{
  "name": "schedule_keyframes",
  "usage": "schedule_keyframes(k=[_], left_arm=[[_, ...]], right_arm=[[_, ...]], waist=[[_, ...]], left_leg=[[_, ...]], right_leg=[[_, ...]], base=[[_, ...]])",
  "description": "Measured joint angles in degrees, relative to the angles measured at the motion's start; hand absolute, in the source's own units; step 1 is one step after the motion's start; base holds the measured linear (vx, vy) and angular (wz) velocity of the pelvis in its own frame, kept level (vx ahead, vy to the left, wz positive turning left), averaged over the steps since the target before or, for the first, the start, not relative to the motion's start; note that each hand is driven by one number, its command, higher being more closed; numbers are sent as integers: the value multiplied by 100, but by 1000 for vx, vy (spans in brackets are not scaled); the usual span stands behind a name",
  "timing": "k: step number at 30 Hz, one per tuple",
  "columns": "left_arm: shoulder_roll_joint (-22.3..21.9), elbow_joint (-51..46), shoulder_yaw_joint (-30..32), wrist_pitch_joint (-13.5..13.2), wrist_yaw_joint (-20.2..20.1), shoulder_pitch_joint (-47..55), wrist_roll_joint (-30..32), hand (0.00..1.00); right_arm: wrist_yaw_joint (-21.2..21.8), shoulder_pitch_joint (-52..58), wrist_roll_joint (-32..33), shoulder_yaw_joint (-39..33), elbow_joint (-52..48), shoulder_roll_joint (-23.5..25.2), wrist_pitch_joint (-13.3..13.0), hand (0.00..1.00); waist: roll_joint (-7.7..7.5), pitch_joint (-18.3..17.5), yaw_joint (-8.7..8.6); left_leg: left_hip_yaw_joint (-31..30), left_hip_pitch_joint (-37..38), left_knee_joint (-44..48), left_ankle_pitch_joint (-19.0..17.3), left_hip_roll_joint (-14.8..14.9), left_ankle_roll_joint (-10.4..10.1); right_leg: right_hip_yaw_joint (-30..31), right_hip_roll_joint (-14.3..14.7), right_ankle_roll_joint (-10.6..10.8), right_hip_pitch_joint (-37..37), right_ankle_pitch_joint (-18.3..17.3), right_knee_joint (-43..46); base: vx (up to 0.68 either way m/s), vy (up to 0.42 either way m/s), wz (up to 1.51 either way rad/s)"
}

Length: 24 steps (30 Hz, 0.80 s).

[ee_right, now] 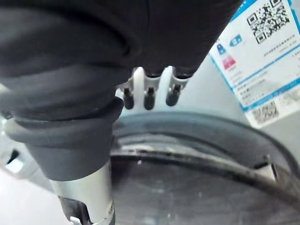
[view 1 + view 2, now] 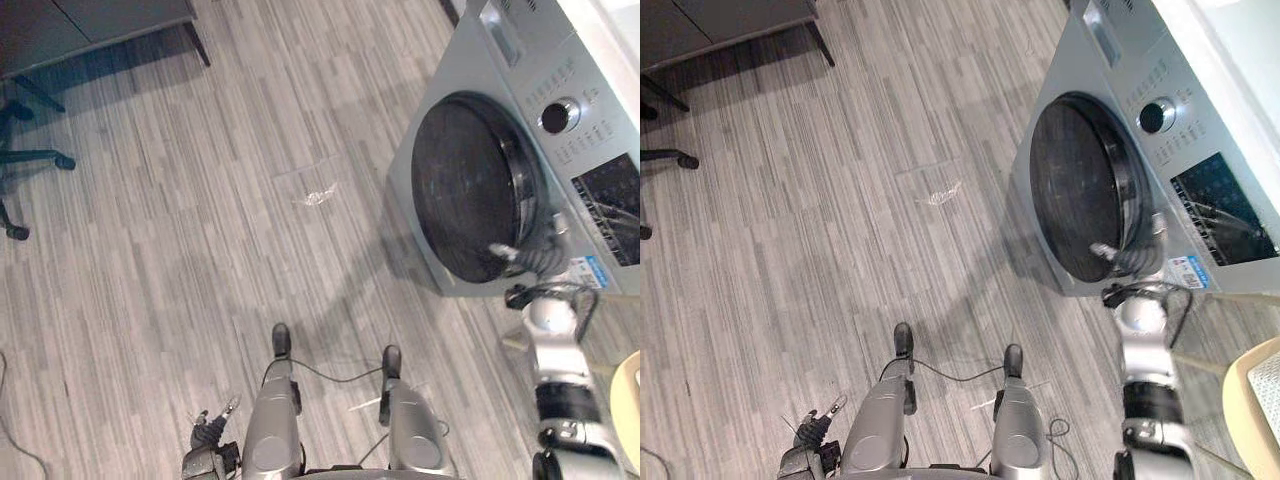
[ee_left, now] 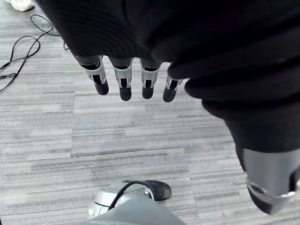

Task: Pick up the laundry basket with both hands and put the clothes into the washing machine.

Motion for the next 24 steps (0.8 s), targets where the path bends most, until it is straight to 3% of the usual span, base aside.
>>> schedule_keyframes(k=[7, 10, 16, 19, 22, 24], left_arm=[[-46, -7, -323, -36, 24, -84, -254, 0], [-12, 11, -433, -36, 75, -86, -322, 0], [-7, 16, -454, -33, 128, -147, -424, 0], [0, 16, -464, -19, 127, -169, -424, 0], [2, 19, -460, 9, 124, -211, -420, 0], [-4, 27, -456, 23, 124, -277, -419, 0]], right_arm=[[-80, -958, 283, 211, 1022, -169, 136, 0], [-371, -1090, 305, 382, 1048, 55, 218, 0], [-381, -1048, 529, 1192, 716, 287, 230, 0], [-147, -883, 686, 2061, 161, 396, 237, 0], [385, -734, 761, 2996, -470, 617, 233, 0], [894, -566, 978, 3875, -1046, 950, 75, 0]], waist=[[194, 172, 126], [195, 173, 116], [223, 187, 91], [228, 190, 99], [231, 190, 124], [234, 188, 248]], left_leg=[[-55, -143, -112, 100, -7, 3], [-61, -155, -114, 101, -12, 2], [-65, -119, -114, 140, 16, -31], [-118, -89, -114, 142, 25, -37], [-326, -91, -115, 161, 13, -67], [-485, -66, -114, 167, 8, -76]], right_leg=[[-37, 2, -2, -187, 1, 48], [-40, -4, -2, -202, 1, 67], [-35, 14, -15, -243, -23, 187], [-58, 20, -22, -241, -53, 285], [-207, 15, -33, -186, -116, 369], [-384, 11, -44, -69, -209, 433]], base=[[4, -2, 2], [9, 0, 1], [-43, 0, -3], [-77, 4, 5], [-33, -3, 25], [5, -15, 40]])
